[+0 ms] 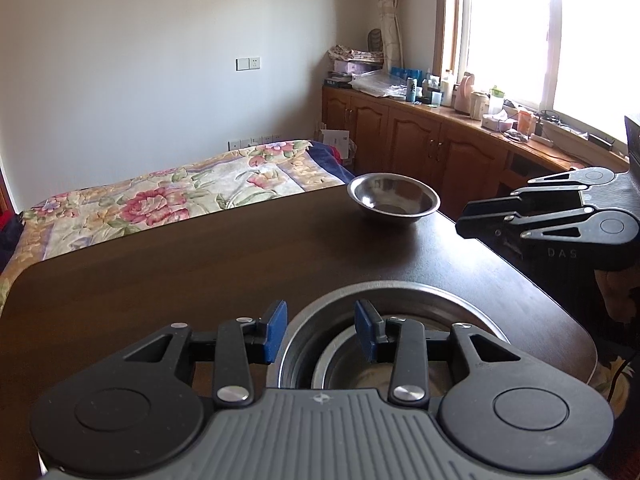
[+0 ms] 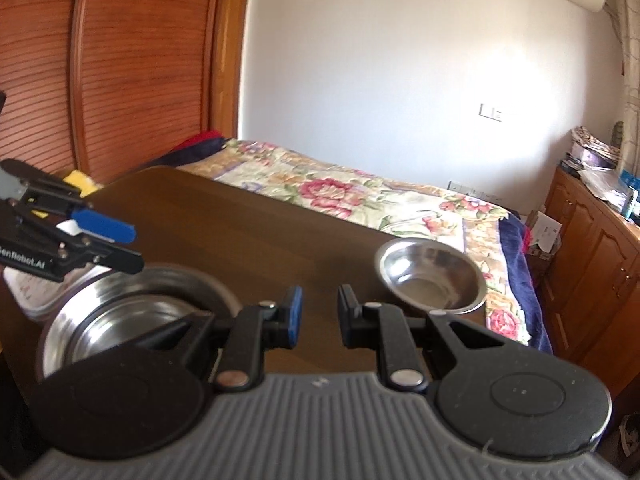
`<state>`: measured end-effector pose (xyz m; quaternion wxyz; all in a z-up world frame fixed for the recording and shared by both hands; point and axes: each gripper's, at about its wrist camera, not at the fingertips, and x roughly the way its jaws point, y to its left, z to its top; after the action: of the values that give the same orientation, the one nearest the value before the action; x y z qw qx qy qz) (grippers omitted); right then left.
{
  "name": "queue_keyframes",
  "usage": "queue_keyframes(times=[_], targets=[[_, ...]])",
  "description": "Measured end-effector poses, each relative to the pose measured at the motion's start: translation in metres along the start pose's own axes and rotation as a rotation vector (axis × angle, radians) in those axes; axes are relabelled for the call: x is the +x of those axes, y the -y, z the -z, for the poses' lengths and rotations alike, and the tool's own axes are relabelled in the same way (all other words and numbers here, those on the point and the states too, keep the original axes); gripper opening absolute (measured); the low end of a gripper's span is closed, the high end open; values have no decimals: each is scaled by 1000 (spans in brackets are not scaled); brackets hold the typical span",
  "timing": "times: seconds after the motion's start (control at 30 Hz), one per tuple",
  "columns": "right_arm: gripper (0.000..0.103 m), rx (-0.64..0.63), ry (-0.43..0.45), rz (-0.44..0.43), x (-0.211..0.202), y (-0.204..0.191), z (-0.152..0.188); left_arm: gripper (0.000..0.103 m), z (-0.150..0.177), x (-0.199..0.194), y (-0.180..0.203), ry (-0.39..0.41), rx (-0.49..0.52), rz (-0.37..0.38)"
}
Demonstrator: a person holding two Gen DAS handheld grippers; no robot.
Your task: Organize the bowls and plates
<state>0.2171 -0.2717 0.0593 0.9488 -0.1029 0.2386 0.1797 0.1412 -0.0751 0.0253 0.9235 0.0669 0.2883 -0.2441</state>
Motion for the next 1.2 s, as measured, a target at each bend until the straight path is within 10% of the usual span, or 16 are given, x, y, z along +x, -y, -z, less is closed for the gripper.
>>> queue_keyframes(times=[1.2], targets=[[23, 213, 30, 123, 60, 118, 23, 47, -83, 98, 23, -51, 36, -19]])
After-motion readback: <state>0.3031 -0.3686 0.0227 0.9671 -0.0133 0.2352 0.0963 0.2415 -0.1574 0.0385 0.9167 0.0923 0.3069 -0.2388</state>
